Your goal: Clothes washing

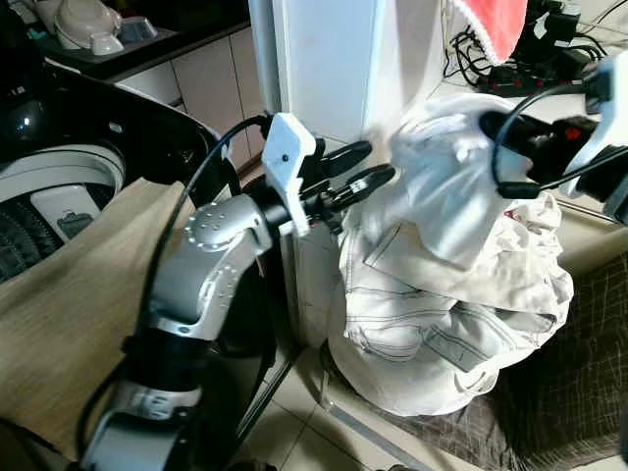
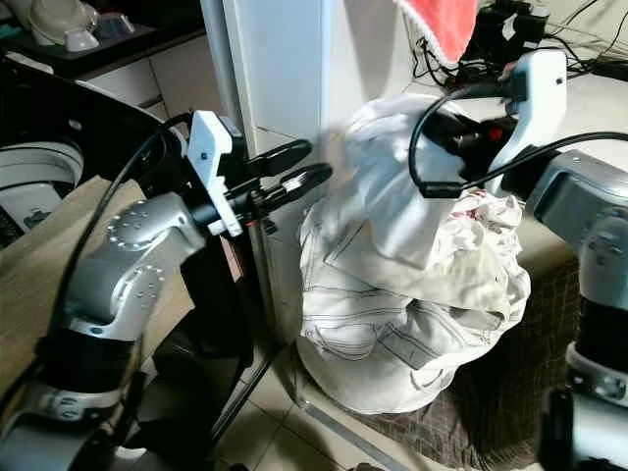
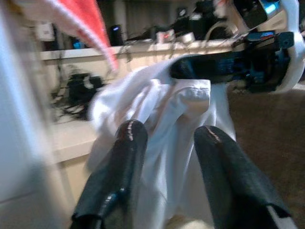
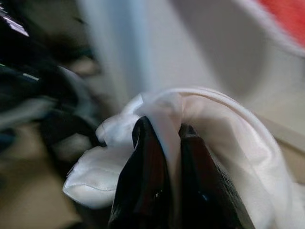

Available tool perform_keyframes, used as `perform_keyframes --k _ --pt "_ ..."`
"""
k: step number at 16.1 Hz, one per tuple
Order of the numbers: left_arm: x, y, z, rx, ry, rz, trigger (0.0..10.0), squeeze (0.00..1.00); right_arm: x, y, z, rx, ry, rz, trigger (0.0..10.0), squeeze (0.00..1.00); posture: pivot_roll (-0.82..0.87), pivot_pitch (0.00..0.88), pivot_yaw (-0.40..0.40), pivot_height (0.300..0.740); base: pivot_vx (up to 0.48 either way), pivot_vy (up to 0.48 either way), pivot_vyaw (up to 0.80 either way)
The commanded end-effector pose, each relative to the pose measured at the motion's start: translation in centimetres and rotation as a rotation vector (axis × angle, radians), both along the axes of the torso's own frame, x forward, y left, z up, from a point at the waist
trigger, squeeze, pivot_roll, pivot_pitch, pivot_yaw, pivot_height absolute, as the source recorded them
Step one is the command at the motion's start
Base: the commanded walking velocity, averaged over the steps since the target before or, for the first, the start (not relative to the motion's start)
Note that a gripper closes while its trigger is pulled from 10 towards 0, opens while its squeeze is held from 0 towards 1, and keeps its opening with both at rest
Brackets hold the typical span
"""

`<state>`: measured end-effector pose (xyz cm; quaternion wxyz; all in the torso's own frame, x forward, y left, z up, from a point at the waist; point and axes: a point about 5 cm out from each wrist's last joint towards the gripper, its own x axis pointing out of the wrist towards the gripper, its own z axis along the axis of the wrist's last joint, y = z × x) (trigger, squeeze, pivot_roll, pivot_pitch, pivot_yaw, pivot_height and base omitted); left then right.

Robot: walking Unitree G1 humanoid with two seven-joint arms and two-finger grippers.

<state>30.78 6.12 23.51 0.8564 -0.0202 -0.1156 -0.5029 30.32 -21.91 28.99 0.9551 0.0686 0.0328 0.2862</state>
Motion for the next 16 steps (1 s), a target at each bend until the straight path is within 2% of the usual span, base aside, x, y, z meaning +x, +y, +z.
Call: perform_keyframes --k 1,3,6,7,8,10,11,12,16 --pt "-0.4 -1.1 0.8 -0.011 -0.005 -0.073 10.0 1.0 -1.0 1.0 2.0 0.071 -0.081 0.103 0.0 0.0 -0.17 0.0 0.059 0.74 0.0 0.0 0.0" --pt "-1.0 -2.5 0.9 -0.045 0.011 -0.12 10.0 1.0 -1.3 1.8 2.5 0.15 -0.098 0.176 0.0 0.0 -0.17 0.0 0.054 0.74 0.0 0.0 0.0" --pt "-1.2 -3.8 0.4 -0.068 0.029 -0.103 10.0 1.0 -1.8 2.9 2.6 0.187 -0.092 0.24 0.0 0.0 -0.17 0.0 0.051 0.74 0.0 0.0 0.0" --pt "-1.2 -4.0 0.2 -0.062 0.032 -0.1 10.0 0.18 -2.0 3.1 2.5 0.192 -0.088 0.251 0.0 0.0 -0.17 0.0 0.049 0.74 0.0 0.0 0.0" --pt "-1.3 -4.2 0.0 -0.06 0.03 -0.106 10.0 0.0 -2.1 3.4 2.5 0.197 -0.082 0.26 0.0 0.0 -0.17 0.0 0.049 0.74 0.0 0.0 0.0" --pt "-1.9 -4.6 0.1 -0.088 0.041 -0.156 10.0 0.0 -2.3 3.6 2.4 0.202 -0.079 0.267 0.0 0.0 -0.17 0.0 0.053 0.74 0.0 0.0 0.0" --pt "-2.2 -4.7 0.0 -0.106 0.058 -0.18 9.1 0.0 -2.3 3.6 2.4 0.206 -0.077 0.266 0.0 0.0 -0.17 0.0 0.053 0.74 0.0 0.0 0.0" --pt "-2.3 -4.8 -0.2 -0.1 0.059 -0.176 0.0 0.0 -2.4 3.6 2.4 0.208 -0.076 0.264 0.0 0.0 -0.17 0.0 0.056 0.74 0.0 0.0 0.0" --pt "-1.7 -4.5 -0.2 -0.112 0.056 -0.097 0.0 0.0 -2.5 3.8 2.4 0.21 -0.072 0.263 0.0 0.0 -0.17 0.0 0.056 0.74 0.0 0.0 0.0"
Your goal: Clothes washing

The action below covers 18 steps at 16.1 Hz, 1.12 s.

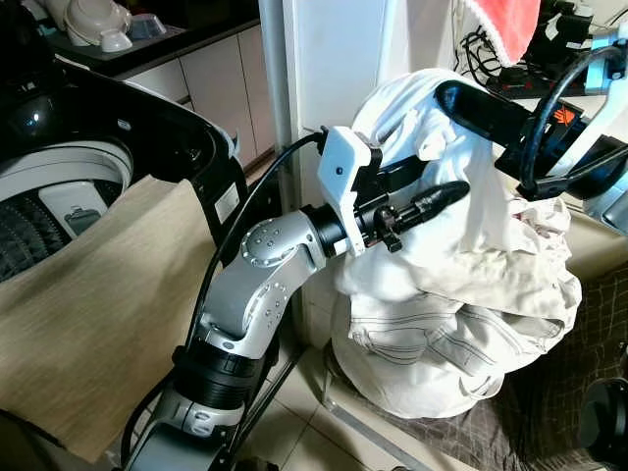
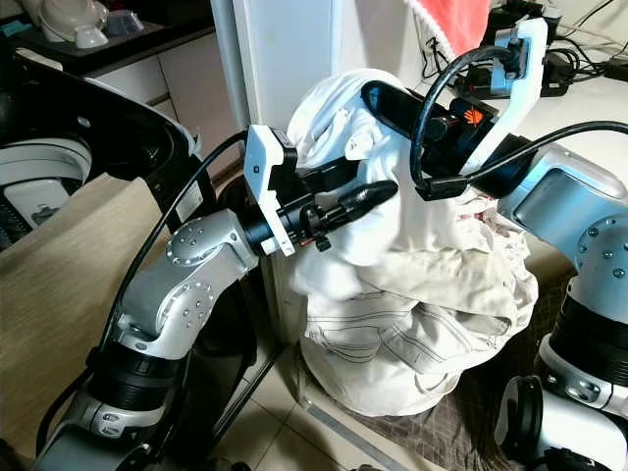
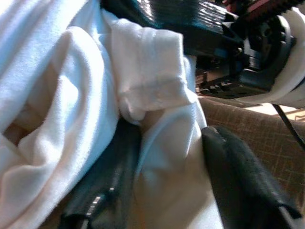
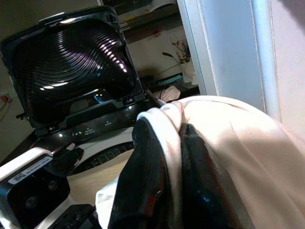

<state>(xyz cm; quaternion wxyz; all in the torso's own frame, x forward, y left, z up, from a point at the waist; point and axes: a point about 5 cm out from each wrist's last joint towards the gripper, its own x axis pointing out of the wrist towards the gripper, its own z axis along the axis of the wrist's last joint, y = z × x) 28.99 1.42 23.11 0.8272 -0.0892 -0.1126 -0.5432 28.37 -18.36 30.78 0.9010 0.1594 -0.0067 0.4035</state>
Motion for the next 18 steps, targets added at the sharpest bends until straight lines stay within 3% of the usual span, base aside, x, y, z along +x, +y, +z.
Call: perform_keyframes --k 1,12,13,14,15,16,18 --pt "0.2 0.2 0.2 -0.011 -0.007 0.022 0.0 0.0 -0.6 0.3 0.5 -0.001 -0.035 0.014 0.0 0.0 -0.17 0.0 0.057 0.74 0.0 0.0 0.0" --pt "0.3 0.7 0.2 -0.018 0.003 0.033 0.0 0.0 -0.4 0.7 0.2 -0.014 -0.027 0.002 0.0 0.0 -0.17 0.0 0.058 0.74 0.0 0.0 0.0" --pt "0.4 0.7 0.2 -0.021 0.004 0.039 0.0 0.0 -0.4 0.7 0.2 -0.016 -0.027 0.0 1.8 0.0 -0.17 0.0 0.058 0.74 0.0 0.0 0.0" --pt "0.6 1.0 0.3 -0.028 0.003 0.062 0.0 0.0 -0.4 0.7 0.3 -0.015 -0.029 0.001 8.1 0.0 -0.17 0.0 0.056 0.74 0.0 0.0 0.0" --pt "1.1 1.4 0.5 -0.037 -0.004 0.112 0.0 0.0 -0.4 0.7 0.4 0.002 -0.025 0.01 10.0 0.85 -0.17 0.0 0.056 0.74 0.0 0.0 0.0" --pt "1.7 2.1 0.7 -0.047 -0.013 0.171 0.0 0.0 -0.3 0.6 0.4 0.016 -0.018 0.011 10.0 1.0 -0.17 0.0 0.053 0.74 0.0 0.0 0.0" --pt "3.3 4.7 1.9 -0.087 -0.057 0.318 0.0 0.0 -0.2 0.4 0.5 0.005 -0.02 -0.008 10.0 1.0 -0.17 0.0 0.052 0.74 0.0 0.0 0.0"
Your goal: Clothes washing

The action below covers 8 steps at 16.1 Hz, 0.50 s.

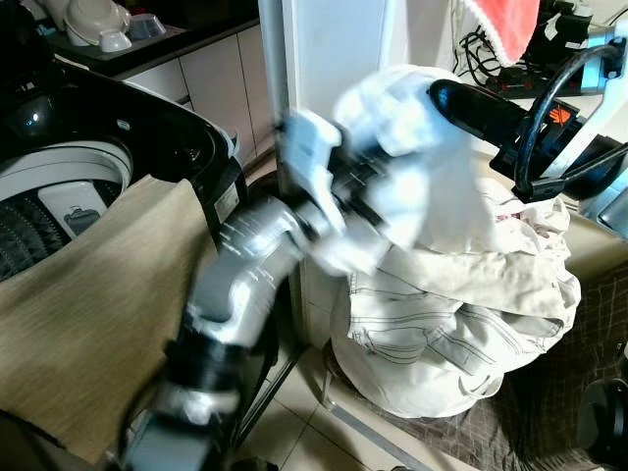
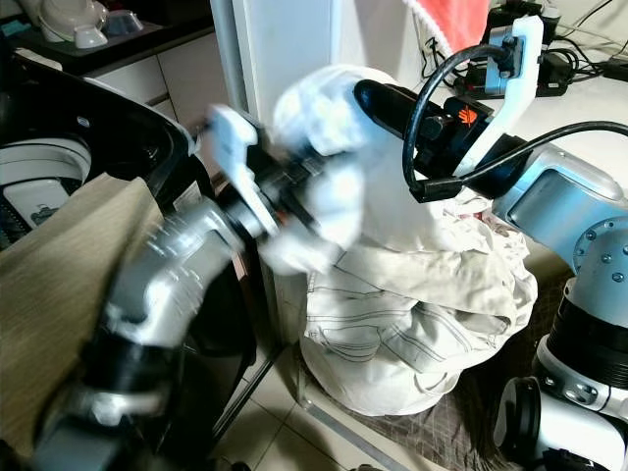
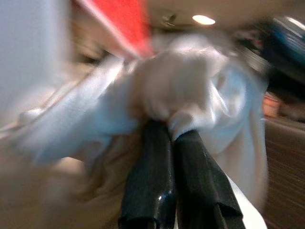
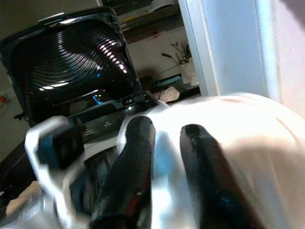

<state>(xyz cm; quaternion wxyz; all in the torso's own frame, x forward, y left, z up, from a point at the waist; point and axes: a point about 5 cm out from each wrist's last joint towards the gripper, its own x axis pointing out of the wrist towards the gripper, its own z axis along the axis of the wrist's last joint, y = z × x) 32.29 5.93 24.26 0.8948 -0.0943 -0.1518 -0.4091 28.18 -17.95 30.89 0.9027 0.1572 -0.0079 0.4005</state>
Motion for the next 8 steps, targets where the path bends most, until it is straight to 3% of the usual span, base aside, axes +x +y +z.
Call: perform_keyframes --k 1,2,3,5,6,7,8 --pt "0.6 1.8 1.8 -0.048 -0.069 0.093 0.0 0.0 -0.2 -0.1 0.4 -0.021 -0.03 -0.016 10.0 1.0 -0.17 0.0 0.052 0.74 0.0 0.0 0.0" --pt "1.3 3.7 3.1 -0.07 -0.121 0.183 0.0 0.0 -0.4 0.1 0.4 -0.027 -0.045 -0.005 10.0 0.0 -0.16 0.0 0.051 0.74 0.0 0.0 0.0" --pt "1.7 5.3 4.3 -0.071 -0.175 0.259 0.0 0.0 -0.7 0.2 0.5 -0.024 -0.061 0.01 10.0 0.0 -0.16 0.0 0.051 0.74 0.0 0.0 0.0" --pt "2.8 12.3 10.8 -0.069 -0.409 0.625 0.0 0.0 -1.3 0.7 0.6 -0.03 -0.096 0.049 10.0 0.0 -0.15 0.0 0.047 0.74 0.0 0.0 0.0" --pt "2.4 15.7 15.0 -0.039 -0.551 0.807 0.0 0.0 -1.4 0.8 0.6 -0.03 -0.1 0.055 10.0 0.0 -0.15 0.0 0.046 0.74 0.0 0.0 0.0" --pt "1.4 17.9 18.6 0.001 -0.688 0.946 0.0 0.0 -1.3 0.8 0.7 -0.033 -0.104 0.055 10.0 0.0 -0.15 0.0 0.046 0.74 0.0 0.0 0.0" --pt "0.2 19.1 21.0 0.021 -0.796 1.05 0.0 0.0 -1.2 0.7 0.7 -0.034 -0.105 0.047 10.0 0.0 -0.15 0.0 0.046 0.74 0.0 0.0 0.0"
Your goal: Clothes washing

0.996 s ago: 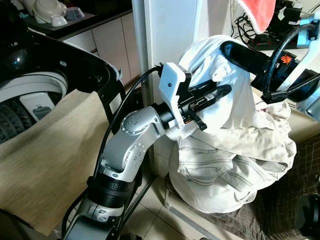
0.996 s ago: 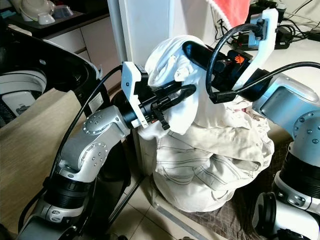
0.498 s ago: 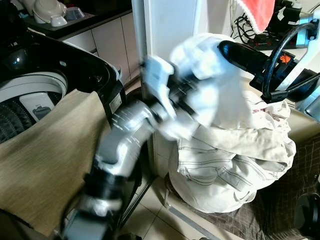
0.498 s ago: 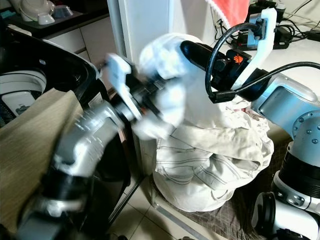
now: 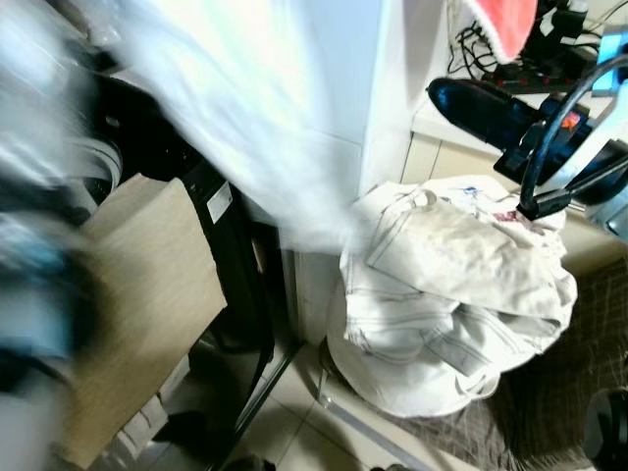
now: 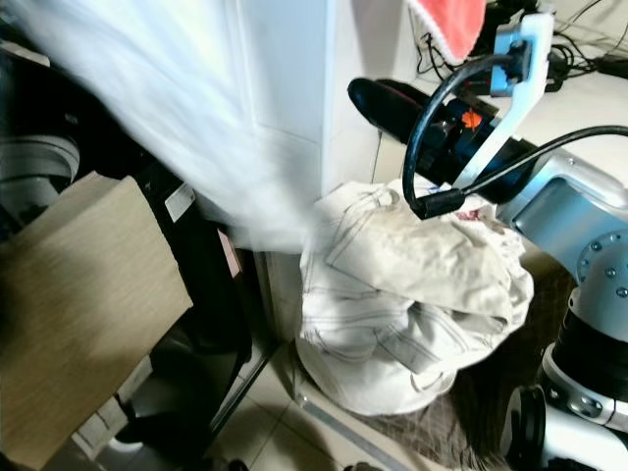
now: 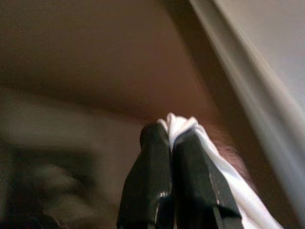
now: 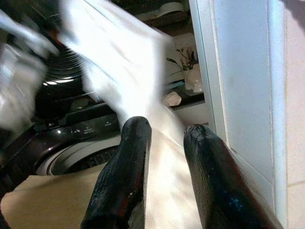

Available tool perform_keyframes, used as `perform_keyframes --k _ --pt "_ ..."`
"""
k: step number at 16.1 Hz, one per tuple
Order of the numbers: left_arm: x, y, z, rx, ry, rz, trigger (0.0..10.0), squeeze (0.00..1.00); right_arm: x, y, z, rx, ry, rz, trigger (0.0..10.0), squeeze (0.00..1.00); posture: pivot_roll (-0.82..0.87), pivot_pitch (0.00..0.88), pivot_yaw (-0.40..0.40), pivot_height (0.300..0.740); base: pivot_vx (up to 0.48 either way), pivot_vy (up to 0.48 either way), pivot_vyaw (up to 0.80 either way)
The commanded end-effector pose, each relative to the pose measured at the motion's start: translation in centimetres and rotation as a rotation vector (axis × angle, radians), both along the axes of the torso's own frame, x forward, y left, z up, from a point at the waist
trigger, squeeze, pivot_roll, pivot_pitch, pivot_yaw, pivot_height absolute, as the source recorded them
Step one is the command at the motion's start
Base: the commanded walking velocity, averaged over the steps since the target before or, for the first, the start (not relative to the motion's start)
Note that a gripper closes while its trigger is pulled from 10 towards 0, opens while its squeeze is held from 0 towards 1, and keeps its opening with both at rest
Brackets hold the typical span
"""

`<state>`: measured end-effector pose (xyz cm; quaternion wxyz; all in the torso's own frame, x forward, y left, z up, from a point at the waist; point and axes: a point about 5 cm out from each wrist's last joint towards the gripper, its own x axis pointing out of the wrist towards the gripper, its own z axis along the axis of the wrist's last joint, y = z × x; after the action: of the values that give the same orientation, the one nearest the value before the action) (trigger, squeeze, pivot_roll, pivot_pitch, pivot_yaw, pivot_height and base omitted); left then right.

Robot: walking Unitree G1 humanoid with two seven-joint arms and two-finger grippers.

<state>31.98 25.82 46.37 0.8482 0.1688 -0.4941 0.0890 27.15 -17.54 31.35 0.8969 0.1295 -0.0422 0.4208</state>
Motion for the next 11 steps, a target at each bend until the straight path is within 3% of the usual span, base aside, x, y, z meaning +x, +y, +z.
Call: perform_keyframes --k 1,2,3,5,6,7,8,9,11 --pt "-1.8 0.7 2.4 0.03 -0.152 0.115 0.0 0.0 0.1 0.2 0.3 -0.012 -0.018 -0.003 10.0 0.0 -0.15 0.0 0.046 0.74 0.0 0.0 0.0" --pt "-2.2 1.0 3.0 0.034 -0.18 0.142 0.0 0.0 0.2 0.1 0.3 -0.012 -0.021 -0.008 10.0 0.0 -0.14 0.0 0.052 0.74 0.0 0.0 0.0" --pt "-0.2 0.8 2.1 0.084 -0.018 0.144 0.0 0.0 0.2 0.3 0.1 -0.025 -0.024 -0.012 10.0 0.0 -0.14 0.0 0.055 0.74 0.0 0.0 0.0" --pt "5.4 0.4 -4.4 0.161 0.475 0.074 0.0 0.0 -0.1 1.0 -0.8 -0.07 -0.016 0.002 10.0 0.0 -0.15 0.0 0.06 0.74 0.0 0.0 0.0" --pt "7.4 0.4 -9.5 0.18 0.736 0.058 10.0 0.0 -0.4 1.9 -1.7 -0.126 0.001 0.02 10.0 0.0 -0.16 0.0 0.065 0.74 0.0 0.0 0.0" --pt "8.1 0.9 -13.5 0.197 0.924 0.066 10.0 0.0 -0.8 3.1 -2.8 -0.202 0.027 0.042 10.0 0.0 -0.17 0.0 0.069 0.74 0.0 0.0 0.0" --pt "8.1 1.2 -14.4 0.2 0.968 0.071 10.0 0.0 -0.9 3.4 -3.1 -0.223 0.034 0.048 10.0 0.0 -0.17 0.0 0.069 0.74 0.0 0.0 0.0" --pt "8.0 2.5 -17.1 0.137 1.118 0.099 10.0 0.0 -1.6 4.8 -4.4 -0.268 0.056 0.094 10.0 0.0 -0.17 0.0 0.069 0.74 0.0 0.0 0.0" --pt "7.3 4.3 -19.0 0.071 1.256 0.145 10.0 0.0 -2.3 5.9 -5.3 -0.289 0.072 0.14 10.0 0.0 -0.17 0.0 0.068 0.74 0.0 0.0 0.0"
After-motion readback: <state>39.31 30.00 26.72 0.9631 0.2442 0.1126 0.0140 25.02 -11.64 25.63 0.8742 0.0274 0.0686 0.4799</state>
